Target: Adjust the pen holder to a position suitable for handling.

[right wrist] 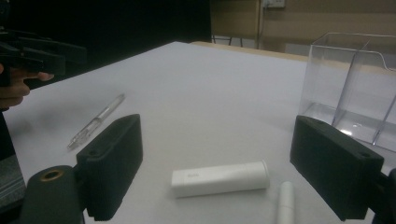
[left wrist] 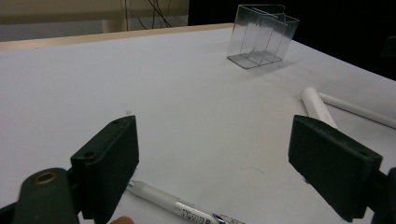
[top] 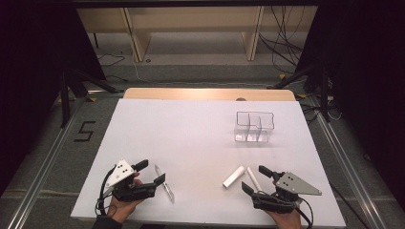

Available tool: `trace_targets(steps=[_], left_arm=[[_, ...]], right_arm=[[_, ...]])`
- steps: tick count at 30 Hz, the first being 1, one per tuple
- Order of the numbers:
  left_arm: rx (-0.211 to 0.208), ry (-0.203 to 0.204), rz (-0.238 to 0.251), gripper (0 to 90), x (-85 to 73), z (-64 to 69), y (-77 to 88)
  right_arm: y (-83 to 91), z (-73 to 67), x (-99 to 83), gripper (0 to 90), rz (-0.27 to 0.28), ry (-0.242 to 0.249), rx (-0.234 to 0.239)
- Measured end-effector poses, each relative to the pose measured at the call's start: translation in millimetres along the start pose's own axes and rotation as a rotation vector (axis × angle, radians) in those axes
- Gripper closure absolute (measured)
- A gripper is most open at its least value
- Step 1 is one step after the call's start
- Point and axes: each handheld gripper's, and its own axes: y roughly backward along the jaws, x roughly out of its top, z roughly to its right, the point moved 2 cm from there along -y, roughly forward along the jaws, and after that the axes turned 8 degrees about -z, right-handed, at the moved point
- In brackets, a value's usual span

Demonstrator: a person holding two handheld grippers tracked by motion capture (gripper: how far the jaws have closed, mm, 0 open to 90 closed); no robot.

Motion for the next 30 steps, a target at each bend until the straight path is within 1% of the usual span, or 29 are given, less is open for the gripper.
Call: trace_targets(steps=[6, 15, 17, 19, 25, 27, 30], left_arm=[[0.002, -0.002, -0.003, 16.0, -0.1, -0.7, -0.6], [0.007, 0.002, -0.003, 16.0, -0.1, -1.0, -0.6], [0.009, 0.003, -0.004, 16.0, -0.2, -1.1, -0.9], [0.009, 0.003, -0.005, 16.0, -0.3, -1.2, -1.0], [0.012, 0.006, -0.005, 16.0, -0.4, -1.6, -1.3], [0.013, 0.006, -0.003, 16.0, -0.3, -1.2, -1.2], [0.014, 0.006, -0.003, 16.0, -0.3, -1.4, -1.3]], right_arm=[[-0.3, 2.1, 0.1, 18.3, -0.002, -0.007, -0.009], [0.2, 6.3, 2.0, 19.7, -0.009, -0.005, -0.03], [0.4, 8.8, 3.6, 20.0, -0.009, -0.002, -0.035], [1.1, 11.3, 5.2, 20.0, -0.006, -0.011, -0.036], [2.7, 18.0, 9.7, 20.8, -0.001, -0.005, -0.051], [2.1, 21.8, 11.1, 21.2, -0.004, -0.003, -0.057], [0.0, 28.2, 12.1, 20.4, -0.02, -0.018, -0.054]])
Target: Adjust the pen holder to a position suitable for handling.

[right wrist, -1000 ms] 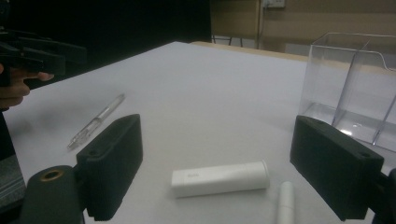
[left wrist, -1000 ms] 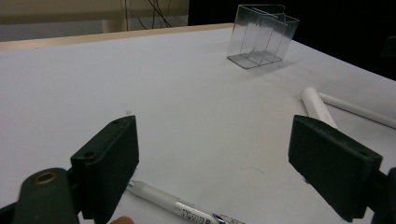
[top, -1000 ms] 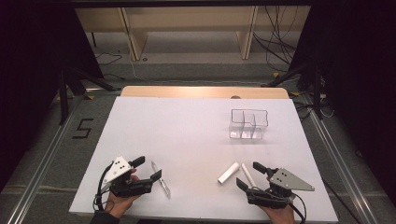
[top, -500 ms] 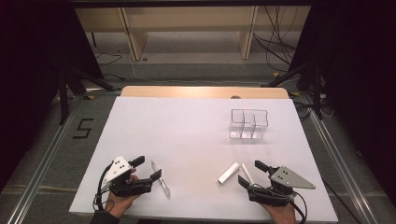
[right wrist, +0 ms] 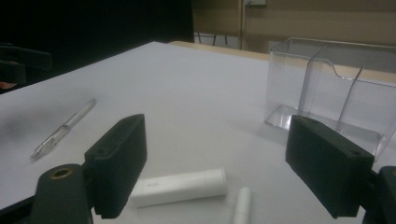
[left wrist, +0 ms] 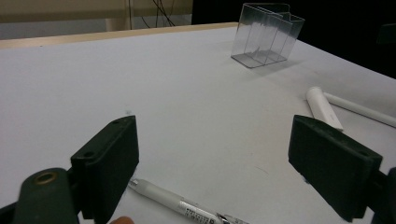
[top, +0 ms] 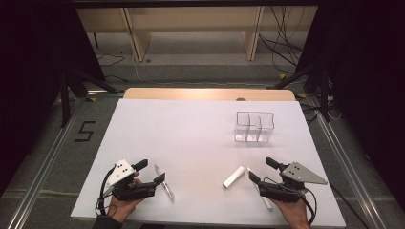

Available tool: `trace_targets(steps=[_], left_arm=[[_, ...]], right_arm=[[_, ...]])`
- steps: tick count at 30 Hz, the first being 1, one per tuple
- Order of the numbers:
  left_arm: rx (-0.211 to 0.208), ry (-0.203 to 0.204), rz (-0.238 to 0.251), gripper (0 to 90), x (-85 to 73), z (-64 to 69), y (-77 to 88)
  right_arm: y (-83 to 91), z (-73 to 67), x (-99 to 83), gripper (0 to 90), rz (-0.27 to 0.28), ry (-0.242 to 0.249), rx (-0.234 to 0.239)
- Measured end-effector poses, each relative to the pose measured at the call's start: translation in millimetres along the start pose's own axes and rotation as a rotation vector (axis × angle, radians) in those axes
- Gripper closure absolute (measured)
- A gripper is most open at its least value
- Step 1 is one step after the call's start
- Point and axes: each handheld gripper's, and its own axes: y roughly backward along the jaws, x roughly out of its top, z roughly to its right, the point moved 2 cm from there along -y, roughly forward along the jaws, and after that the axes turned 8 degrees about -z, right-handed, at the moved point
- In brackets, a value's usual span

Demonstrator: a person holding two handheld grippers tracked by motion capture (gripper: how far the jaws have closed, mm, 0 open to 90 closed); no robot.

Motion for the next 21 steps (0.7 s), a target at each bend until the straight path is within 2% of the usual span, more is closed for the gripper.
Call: trace_targets(steps=[3, 7, 9, 10, 17, 21], left_arm=[[0.001, -0.002, -0.003, 16.0, -0.1, 0.0, -0.4], [0.002, -0.002, -0.002, 16.0, -0.1, -0.2, -0.4], [0.003, -0.002, -0.002, 16.0, -0.1, -0.2, -0.4], [0.003, -0.001, -0.002, 16.0, -0.1, -0.4, -0.4], [0.004, 0.001, -0.004, 16.0, -0.4, -0.9, -0.7], [0.002, -0.001, -0.007, 16.0, -0.5, -0.6, -1.4]], right_arm=[[-3.0, 2.4, 1.7, 21.1, -0.03, 0.035, -0.012], [-6.4, 7.3, 4.7, 21.8, -0.038, 0.039, -0.026], [-7.1, 9.8, 6.1, 21.8, -0.037, 0.03, -0.027], [-8.5, 17.4, 9.6, 22.2, -0.031, 0.011, -0.033], [-10.1, 42.9, 19.0, 23.9, -0.039, -0.027, -0.091], [-10.1, 53.8, 23.6, 24.1, -0.042, -0.032, -0.131]])
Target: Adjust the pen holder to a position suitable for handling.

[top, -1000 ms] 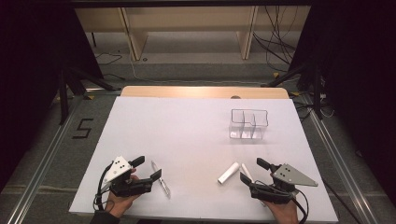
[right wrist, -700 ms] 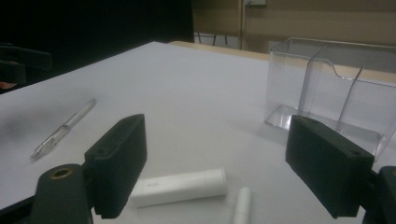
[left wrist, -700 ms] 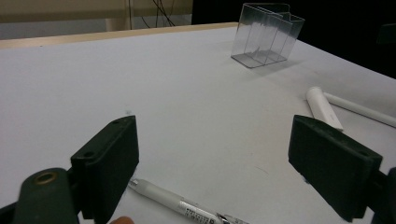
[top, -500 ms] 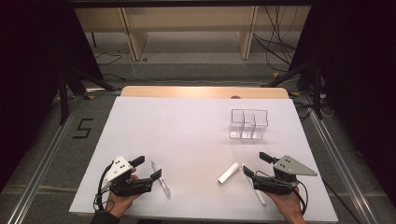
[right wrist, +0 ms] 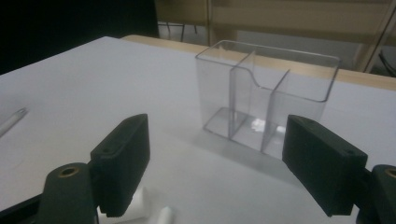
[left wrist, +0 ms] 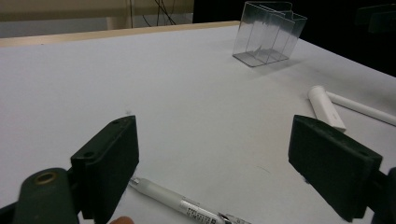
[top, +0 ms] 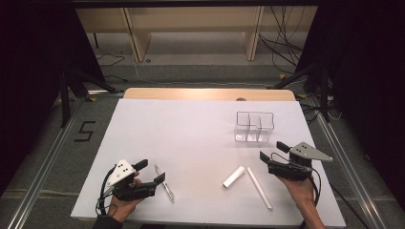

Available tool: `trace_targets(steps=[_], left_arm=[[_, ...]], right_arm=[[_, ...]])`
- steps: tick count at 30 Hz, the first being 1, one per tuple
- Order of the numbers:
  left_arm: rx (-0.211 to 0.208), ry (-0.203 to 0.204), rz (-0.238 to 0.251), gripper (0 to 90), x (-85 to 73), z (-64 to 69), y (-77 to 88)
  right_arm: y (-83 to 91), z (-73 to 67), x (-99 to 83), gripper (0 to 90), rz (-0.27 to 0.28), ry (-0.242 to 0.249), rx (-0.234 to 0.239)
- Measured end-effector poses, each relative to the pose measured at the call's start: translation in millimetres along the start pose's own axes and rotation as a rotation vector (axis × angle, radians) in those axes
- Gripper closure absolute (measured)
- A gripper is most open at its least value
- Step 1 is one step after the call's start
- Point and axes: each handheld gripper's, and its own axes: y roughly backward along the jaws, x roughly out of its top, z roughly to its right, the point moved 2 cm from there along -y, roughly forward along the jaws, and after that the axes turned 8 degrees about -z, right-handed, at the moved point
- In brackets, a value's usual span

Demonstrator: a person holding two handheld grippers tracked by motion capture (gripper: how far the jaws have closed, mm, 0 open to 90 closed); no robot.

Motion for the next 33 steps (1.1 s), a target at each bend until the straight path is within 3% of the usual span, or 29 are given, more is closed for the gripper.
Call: trace_targets(steps=[12, 20, 33], left_arm=[[0.0, 0.005, 0.001, 16.0, -0.1, -0.5, -0.3], [0.001, 0.005, -0.001, 16.0, -0.2, -0.8, -0.1], [0.001, 0.015, -0.001, 16.0, -0.4, -2.7, -1.3]], right_arm=[[-10.0, 29.4, 23.4, 23.9, -0.038, -0.033, -0.088], [-14.3, 44.5, 52.2, 26.3, -0.008, -0.054, -0.123], [-27.3, 69.9, 45.4, 41.0, -0.037, -0.094, -0.141]])
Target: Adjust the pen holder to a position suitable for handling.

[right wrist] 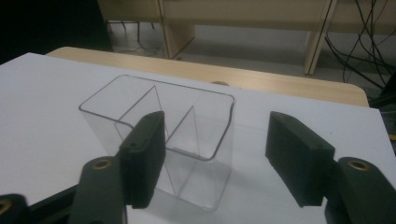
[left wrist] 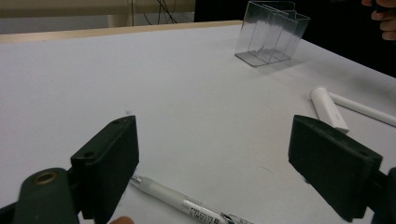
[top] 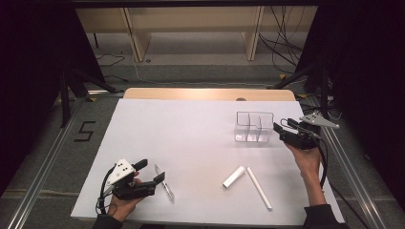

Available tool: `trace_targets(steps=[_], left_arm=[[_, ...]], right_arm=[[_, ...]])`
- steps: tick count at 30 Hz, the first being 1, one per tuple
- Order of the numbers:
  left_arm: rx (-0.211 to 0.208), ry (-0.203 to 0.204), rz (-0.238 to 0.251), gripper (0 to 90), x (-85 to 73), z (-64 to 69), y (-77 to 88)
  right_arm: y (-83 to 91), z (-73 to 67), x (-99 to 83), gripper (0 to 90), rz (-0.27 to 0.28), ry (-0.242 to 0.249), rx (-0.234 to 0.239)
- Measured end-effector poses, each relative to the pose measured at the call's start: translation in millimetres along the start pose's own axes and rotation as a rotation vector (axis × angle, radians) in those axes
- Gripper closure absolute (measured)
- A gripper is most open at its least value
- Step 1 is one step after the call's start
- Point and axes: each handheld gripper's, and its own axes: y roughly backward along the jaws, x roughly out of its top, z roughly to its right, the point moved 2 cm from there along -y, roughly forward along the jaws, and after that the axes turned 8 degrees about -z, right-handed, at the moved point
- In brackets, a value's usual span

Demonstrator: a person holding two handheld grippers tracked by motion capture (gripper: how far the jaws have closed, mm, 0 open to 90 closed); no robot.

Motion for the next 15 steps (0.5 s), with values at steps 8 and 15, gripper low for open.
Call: trace_targets(steps=[8, 15], left_arm=[[0.004, 0.001, 0.002, 16.0, 0.0, -0.6, 0.0], [0.005, 0.003, 0.003, 16.0, 0.1, -0.3, 0.0]], right_arm=[[-7.3, 14.7, -5.5, 58.9, -0.024, -0.034, -0.044], [-14.1, 24.0, -9.2, 74.4, -0.034, -0.057, -0.083]])
